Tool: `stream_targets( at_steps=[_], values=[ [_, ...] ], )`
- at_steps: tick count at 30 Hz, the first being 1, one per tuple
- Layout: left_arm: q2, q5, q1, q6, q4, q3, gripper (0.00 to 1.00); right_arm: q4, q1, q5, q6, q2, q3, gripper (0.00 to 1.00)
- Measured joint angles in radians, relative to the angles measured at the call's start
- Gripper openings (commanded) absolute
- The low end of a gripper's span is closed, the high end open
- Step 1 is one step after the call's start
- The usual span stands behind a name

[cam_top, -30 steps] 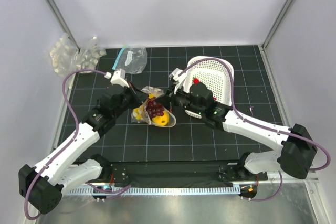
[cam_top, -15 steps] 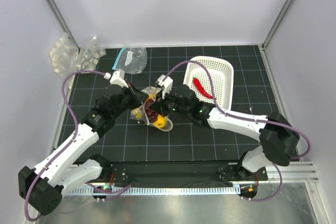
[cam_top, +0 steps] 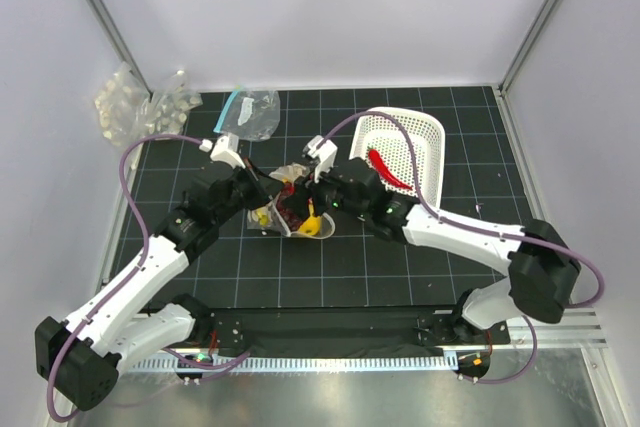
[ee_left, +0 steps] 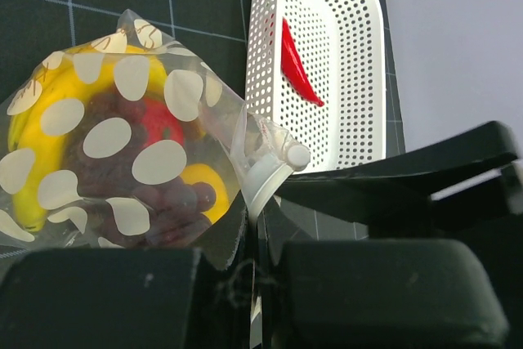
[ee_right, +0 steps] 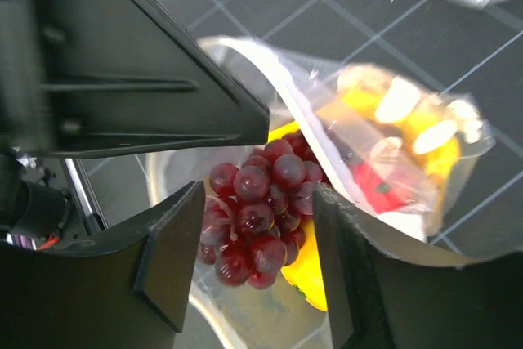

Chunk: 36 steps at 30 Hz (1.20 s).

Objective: Place the food in the zip-top bag and seal the zipper
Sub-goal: Place the fake fruit in the zipper food storage bag, then pick up the fake vegetable from the bin.

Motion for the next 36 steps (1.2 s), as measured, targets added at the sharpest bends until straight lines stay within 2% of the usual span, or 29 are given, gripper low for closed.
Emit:
stream_targets(
  at_steps=[1, 3, 6, 11, 12, 14, 16, 20, 23, 27, 33, 36],
  values=[
    [0.000, 0.000, 0.000, 0.000, 0.000, 0.000, 0.05, 0.000, 0.000, 0.008, -0.002, -0.026, -0.006, 0.68],
    [0.000, 0.000, 0.000, 0.000, 0.000, 0.000, 0.05, -0.001, 0.000, 0.021, -0.008, -0.071, -0.016, 0.71],
    [0.000, 0.001, 0.000, 0.000, 0.000, 0.000, 0.05, -0.001, 0.000, 0.043, -0.019, -0.132, -0.026, 0.63],
    [0.000, 0.001, 0.000, 0.000, 0.000, 0.000, 0.05, -0.013, 0.000, 0.113, -0.042, -0.198, -0.029, 0.66],
    [0.000, 0.001, 0.000, 0.000, 0.000, 0.000, 0.05, -0.015, 0.000, 0.138, -0.047, -0.208, -0.032, 0.59],
    [0.000, 0.001, 0.000, 0.000, 0.000, 0.000, 0.05, -0.025, 0.000, 0.186, -0.055, -0.227, -0.041, 0.53],
    [0.000, 0.001, 0.000, 0.000, 0.000, 0.000, 0.05, -0.045, -0.001, 0.243, -0.064, -0.245, -0.046, 0.50],
    [0.000, 0.002, 0.000, 0.000, 0.000, 0.000, 0.05, -0.077, -0.023, 0.343, -0.068, -0.254, -0.047, 0.50],
    [0.002, 0.004, 0.000, 0.000, 0.000, 0.000, 0.05, -0.109, -0.072, 0.386, -0.053, -0.254, -0.047, 0.53],
    [0.009, 0.014, 0.000, 0.001, 0.002, 0.000, 0.05, -0.146, -0.196, 0.385, 0.003, -0.254, -0.047, 0.63],
    [0.017, 0.026, 0.000, 0.001, 0.005, 0.000, 0.05, -0.203, -0.378, 0.383, 0.068, -0.235, -0.047, 0.66],
    [0.022, 0.028, 0.000, 0.001, 0.006, 0.000, 0.04, -0.224, -0.453, 0.349, 0.105, -0.190, -0.047, 0.72]
  ],
)
